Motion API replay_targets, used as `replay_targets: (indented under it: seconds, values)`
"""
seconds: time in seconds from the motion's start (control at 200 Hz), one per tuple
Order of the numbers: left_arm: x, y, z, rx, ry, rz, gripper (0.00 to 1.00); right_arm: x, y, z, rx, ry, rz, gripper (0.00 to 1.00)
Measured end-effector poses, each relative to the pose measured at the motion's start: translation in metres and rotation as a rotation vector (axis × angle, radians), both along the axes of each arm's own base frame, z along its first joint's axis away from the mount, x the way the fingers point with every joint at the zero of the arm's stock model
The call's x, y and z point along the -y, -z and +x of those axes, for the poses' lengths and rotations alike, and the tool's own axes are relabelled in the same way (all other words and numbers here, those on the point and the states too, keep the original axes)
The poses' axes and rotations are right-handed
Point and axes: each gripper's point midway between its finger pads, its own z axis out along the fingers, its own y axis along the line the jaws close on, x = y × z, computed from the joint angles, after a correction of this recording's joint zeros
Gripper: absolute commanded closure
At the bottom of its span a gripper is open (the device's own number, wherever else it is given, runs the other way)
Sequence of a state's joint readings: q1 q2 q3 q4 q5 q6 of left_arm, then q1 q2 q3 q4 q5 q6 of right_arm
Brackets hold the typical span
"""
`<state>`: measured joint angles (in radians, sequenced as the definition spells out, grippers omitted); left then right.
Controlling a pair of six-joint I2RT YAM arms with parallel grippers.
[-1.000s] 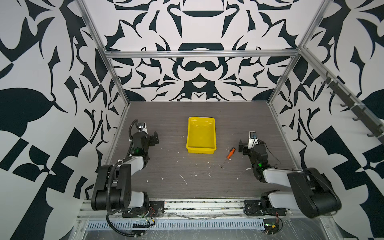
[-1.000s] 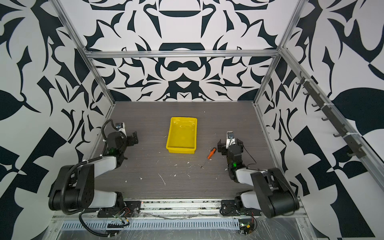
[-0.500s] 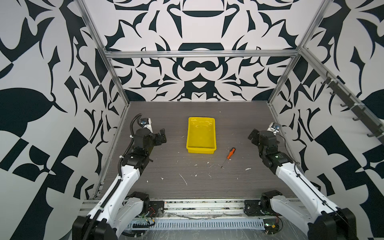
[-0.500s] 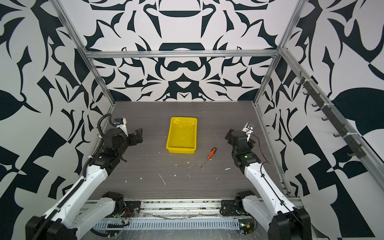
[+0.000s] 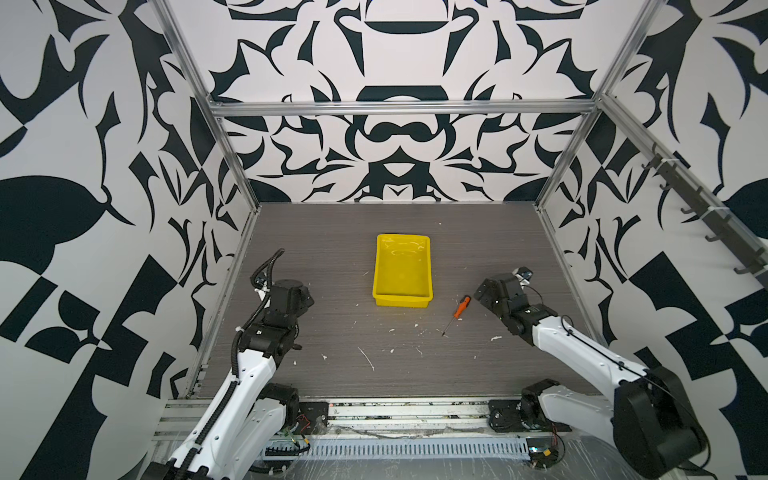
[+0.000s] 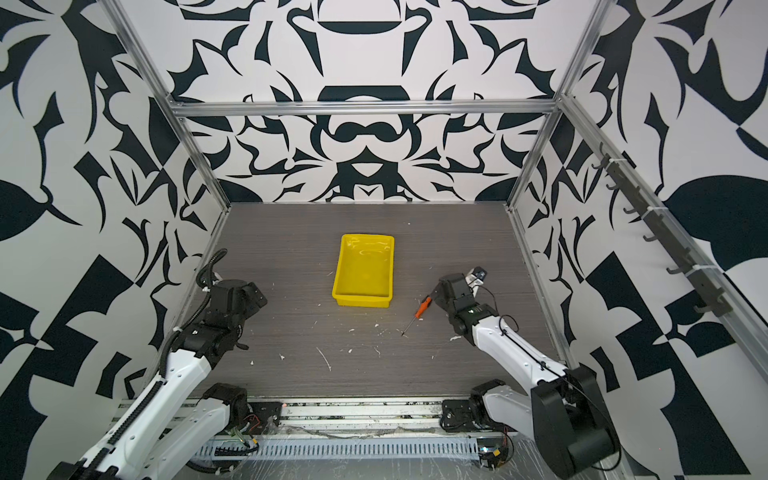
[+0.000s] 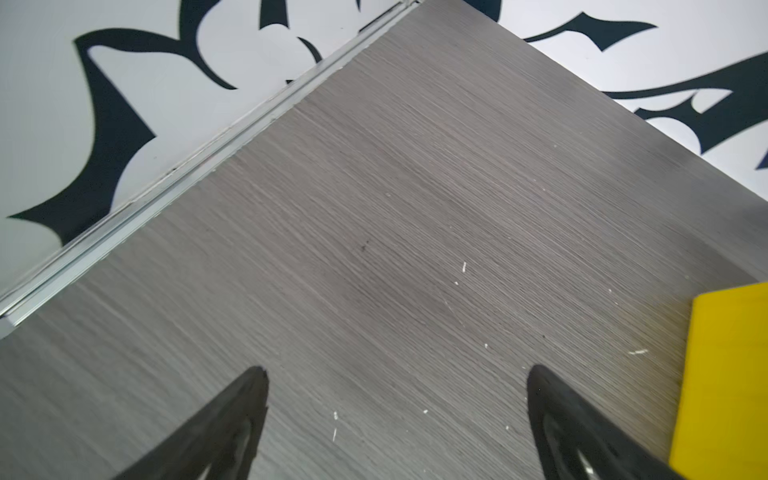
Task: Put the screwdriver in the bin
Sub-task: 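Reach the right gripper down over the orange-handled screwdriver while the left arm lifts slightly, then close the right gripper on the screwdriver's orange handle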
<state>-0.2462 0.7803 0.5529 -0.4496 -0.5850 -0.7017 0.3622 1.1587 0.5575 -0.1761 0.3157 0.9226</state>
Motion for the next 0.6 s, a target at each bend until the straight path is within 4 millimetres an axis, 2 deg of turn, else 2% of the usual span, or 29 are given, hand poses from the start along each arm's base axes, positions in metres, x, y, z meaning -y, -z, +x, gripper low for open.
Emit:
replay_targets:
  seconds: [0.06,0.175,0.345,0.465,0.6]
  values:
    - [-0.002,-0.001,-0.002,0.011,-0.022,-0.009,0.0,-0.008,0.003,0.002,-0.014,-0.012,0.021,0.16]
    - [-0.006,-0.002,-0.004,0.035,-0.064,-0.03,0.0,-0.021,0.013,0.0,-0.054,-0.027,0.039,0.18]
    - [-0.009,0.015,-0.012,0.018,-0.098,-0.05,0.0,-0.045,0.024,-0.01,-0.094,-0.059,0.06,0.26]
    - [-0.01,0.015,-0.014,0.032,-0.111,-0.062,0.0,-0.051,0.032,-0.012,-0.137,-0.048,0.057,0.35]
    - [-0.01,0.013,-0.015,0.058,-0.114,-0.074,0.0,-0.056,0.045,-0.009,-0.185,-0.027,0.064,0.41]
